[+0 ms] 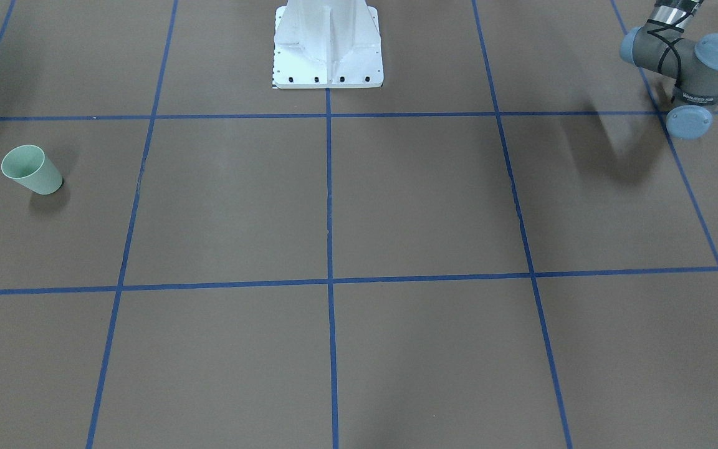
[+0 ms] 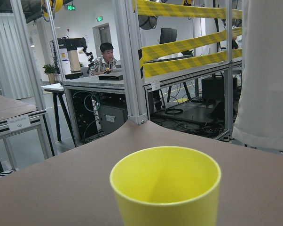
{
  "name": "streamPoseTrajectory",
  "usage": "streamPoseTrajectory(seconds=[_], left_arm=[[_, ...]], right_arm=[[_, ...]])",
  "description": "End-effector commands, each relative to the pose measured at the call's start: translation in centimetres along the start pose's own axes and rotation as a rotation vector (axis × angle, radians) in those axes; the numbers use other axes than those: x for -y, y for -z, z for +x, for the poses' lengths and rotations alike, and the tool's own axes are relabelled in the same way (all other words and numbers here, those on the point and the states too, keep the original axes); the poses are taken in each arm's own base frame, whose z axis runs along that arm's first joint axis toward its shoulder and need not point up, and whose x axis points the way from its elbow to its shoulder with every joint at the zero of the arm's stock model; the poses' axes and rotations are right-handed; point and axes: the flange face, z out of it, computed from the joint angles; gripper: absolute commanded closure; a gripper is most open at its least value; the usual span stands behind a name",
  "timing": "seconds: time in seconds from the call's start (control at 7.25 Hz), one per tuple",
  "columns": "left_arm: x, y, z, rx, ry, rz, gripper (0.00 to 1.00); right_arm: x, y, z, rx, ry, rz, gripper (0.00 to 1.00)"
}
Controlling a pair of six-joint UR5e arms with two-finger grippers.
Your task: Transfer and stack yellow cup on green cup
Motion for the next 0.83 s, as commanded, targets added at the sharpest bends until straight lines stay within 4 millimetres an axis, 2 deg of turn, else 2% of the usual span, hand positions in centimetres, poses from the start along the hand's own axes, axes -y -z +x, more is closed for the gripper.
streamPoseTrajectory(seconds=[0.0, 0.69], left_arm=[[0.8, -1.8, 0.5, 0.016, 0.008, 0.026, 0.00], [2.1, -3.8, 1.1, 0.019, 0.002, 0.051, 0.00]], right_arm=[[0.0, 0.0, 0.0, 0.000, -0.001, 0.000, 0.00], [0.1, 0.0, 0.0, -0.001, 0.010, 0.013, 0.00]])
